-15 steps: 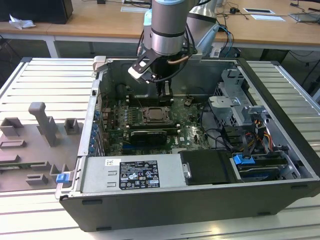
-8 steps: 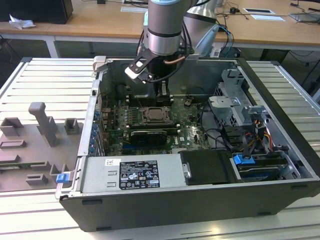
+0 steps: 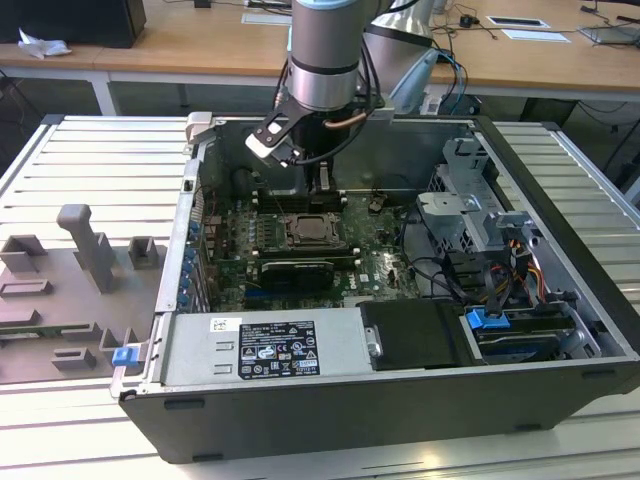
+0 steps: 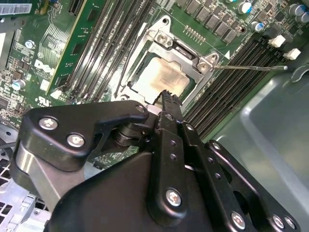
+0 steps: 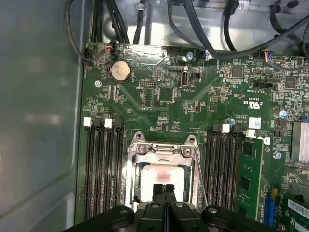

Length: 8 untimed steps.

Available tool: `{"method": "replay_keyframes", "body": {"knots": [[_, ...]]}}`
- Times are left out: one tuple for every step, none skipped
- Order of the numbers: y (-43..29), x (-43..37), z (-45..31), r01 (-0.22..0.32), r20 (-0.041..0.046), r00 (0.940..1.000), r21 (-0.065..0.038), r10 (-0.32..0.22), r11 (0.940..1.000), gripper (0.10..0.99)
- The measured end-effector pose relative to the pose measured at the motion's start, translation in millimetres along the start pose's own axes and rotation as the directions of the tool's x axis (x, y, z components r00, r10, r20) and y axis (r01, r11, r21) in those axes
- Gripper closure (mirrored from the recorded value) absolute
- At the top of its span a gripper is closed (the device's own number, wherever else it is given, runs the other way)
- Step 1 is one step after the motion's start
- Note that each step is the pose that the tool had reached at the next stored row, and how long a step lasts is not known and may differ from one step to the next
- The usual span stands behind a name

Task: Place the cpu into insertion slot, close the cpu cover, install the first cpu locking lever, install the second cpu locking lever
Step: 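Install the first cpu locking lever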

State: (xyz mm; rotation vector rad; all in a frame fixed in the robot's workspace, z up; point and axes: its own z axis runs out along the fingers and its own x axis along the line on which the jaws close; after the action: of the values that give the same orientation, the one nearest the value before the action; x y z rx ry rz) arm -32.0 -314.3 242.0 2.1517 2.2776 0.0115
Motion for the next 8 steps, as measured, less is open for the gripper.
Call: {"method": "replay_keyframes", "body": {"knots": [[0.1, 0.0, -1.2, 0.0, -0.0003, 1.0, 0.0, 0.0, 1.0, 0.98], [0.1, 0.1, -2.7, 0.0, -0.0002, 1.0, 0.0, 0.0, 1.0, 0.98], [0.1, 0.1, -5.8, 0.0, -0.0003, 1.0, 0.0, 0.0, 1.0, 0.98], [0.2, 0.1, -8.9, 0.0, -0.0003, 1.0, 0.0, 0.0, 1.0, 0.98], [0.2, 0.1, -11.7, 0.0, -0.0003, 1.0, 0.0, 0.0, 1.0, 0.98], [0.4, 0.3, -21.7, 0.0, -0.0002, 1.0, 0.0, 0.0, 1.0, 0.98], [0.4, 0.4, -29.7, 0.0, -0.0001, 1.0, 0.0, 0.0, 1.0, 0.98], [0.5, 0.4, -33.3, 0.003, 0.0, 1.0, 0.0, -0.003, 1.0, 0.98]]}}
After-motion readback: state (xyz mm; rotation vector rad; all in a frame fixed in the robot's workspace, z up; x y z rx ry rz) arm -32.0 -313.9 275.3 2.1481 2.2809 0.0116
